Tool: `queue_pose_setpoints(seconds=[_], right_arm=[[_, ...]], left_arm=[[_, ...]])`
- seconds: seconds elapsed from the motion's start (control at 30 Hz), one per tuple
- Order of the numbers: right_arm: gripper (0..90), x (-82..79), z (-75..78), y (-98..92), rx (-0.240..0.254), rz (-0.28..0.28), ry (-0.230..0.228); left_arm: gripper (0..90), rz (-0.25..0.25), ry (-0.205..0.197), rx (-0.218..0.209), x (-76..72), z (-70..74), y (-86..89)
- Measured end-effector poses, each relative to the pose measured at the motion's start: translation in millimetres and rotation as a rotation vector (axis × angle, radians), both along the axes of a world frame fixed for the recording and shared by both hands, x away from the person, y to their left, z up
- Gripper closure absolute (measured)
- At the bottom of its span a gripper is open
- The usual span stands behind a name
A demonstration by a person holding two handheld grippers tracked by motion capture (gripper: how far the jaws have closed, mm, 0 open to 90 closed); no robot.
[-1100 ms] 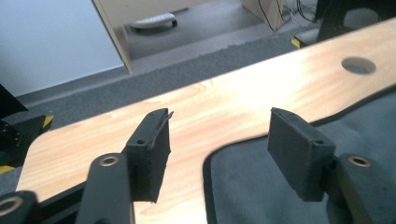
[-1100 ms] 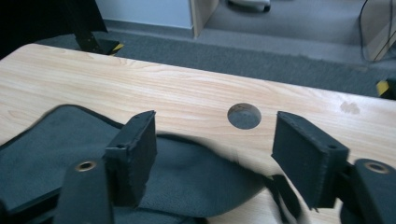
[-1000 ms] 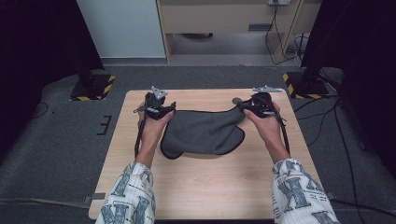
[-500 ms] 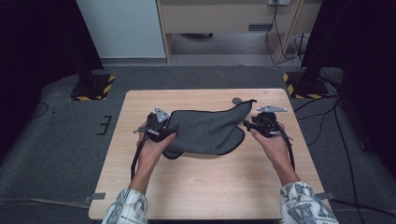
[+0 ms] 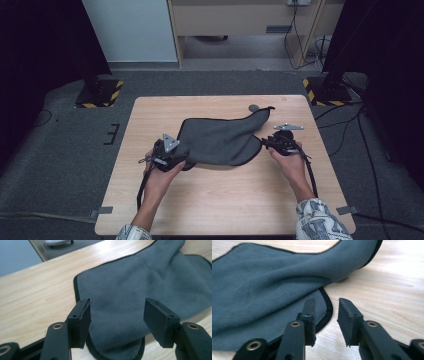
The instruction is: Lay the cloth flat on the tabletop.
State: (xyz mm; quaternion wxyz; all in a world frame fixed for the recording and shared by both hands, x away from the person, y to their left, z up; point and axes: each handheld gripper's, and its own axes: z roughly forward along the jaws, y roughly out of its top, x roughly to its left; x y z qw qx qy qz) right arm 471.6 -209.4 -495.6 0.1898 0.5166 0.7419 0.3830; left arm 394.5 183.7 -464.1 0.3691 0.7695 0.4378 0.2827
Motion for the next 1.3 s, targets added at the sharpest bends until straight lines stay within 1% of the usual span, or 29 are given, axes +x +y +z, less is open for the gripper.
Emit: queue_pose_setpoints(seconds=[0.13,0.27,0.3,0.4,0.47,0.53,0.6,0.67,0.7,0.77,0.87,0.93,1.0,1.1,1.2,1.23,1.3], right_arm=[[62.5,6.9,-12.1,4.0,0.01,-0.003,0.022],[59.8,15.9,-23.8,6.5,0.043,-0.033,0.042],[58.6,17.6,-26.5,7.3,0.039,-0.037,0.045],[54.7,20.9,-33.5,9.6,0.048,-0.056,0.055],[52.6,22.4,-37.8,11.0,0.051,-0.063,0.058],[52.4,23.5,-40.1,12.2,0.067,-0.066,0.042],[52.6,25.0,-40.9,14.5,0.076,-0.067,0.037],[56.6,24.9,-40.9,18.6,0.066,-0.052,0.035],[59.0,24.3,-41.0,20.9,0.047,-0.043,0.027],[70.4,22.6,-40.0,23.6,-0.01,-0.041,0.018],[80.3,21.7,-38.5,22.4,-0.015,-0.035,0.034],[83.0,19.5,-38.4,23.1,-0.018,-0.029,0.033],[83.8,16.4,-37.9,22.8,-0.011,-0.034,0.032],[84.1,9.9,-35.0,19.0,0.016,-0.047,0.026],[84.1,2.2,-31.9,15.4,0.017,-0.037,0.028],[84.1,-1.5,-30.6,12.8,0.026,-0.034,0.022],[84.0,-6.9,-28.7,10.3,0.031,-0.035,0.023]], left_arm=[[37.5,0.024,0.007,-0.033,-11.3,-9.2,7.8],[37.9,0.021,0.024,-0.018,-22.9,-21.5,12.9],[37.9,0.02,0.03,-0.016,-25.6,-24.3,14.4],[37.8,0.016,0.042,-0.027,-29.4,-29.9,17.2],[37.4,0.016,0.047,-0.037,-30.8,-32.2,18.6],[37.5,0.013,0.052,-0.032,-32.1,-34.2,20.1],[37.5,0.015,0.054,-0.036,-33.2,-35.1,21.0],[37.5,0.014,0.051,-0.034,-34.1,-34.9,22.2],[37.5,0.016,0.05,-0.037,-34.3,-34.8,22.8],[37.5,0.022,0.047,-0.044,-34.8,-34.4,24.4],[37.5,0.018,0.05,-0.044,-36.5,-34.8,24.9],[37.7,0.009,0.052,-0.041,-38.3,-35.5,24.8],[38.1,0.005,0.053,-0.039,-39.2,-37.0,24.8],[39.4,-0.001,0.059,-0.036,-40.2,-39.3,24.1],[40.8,-0.013,0.059,-0.035,-41.1,-41.7,22.5],[41.4,-0.015,0.059,-0.035,-41.4,-42.6,21.7],[44.2,-0.027,0.063,-0.034,-42.0,-44.7,20.3]])
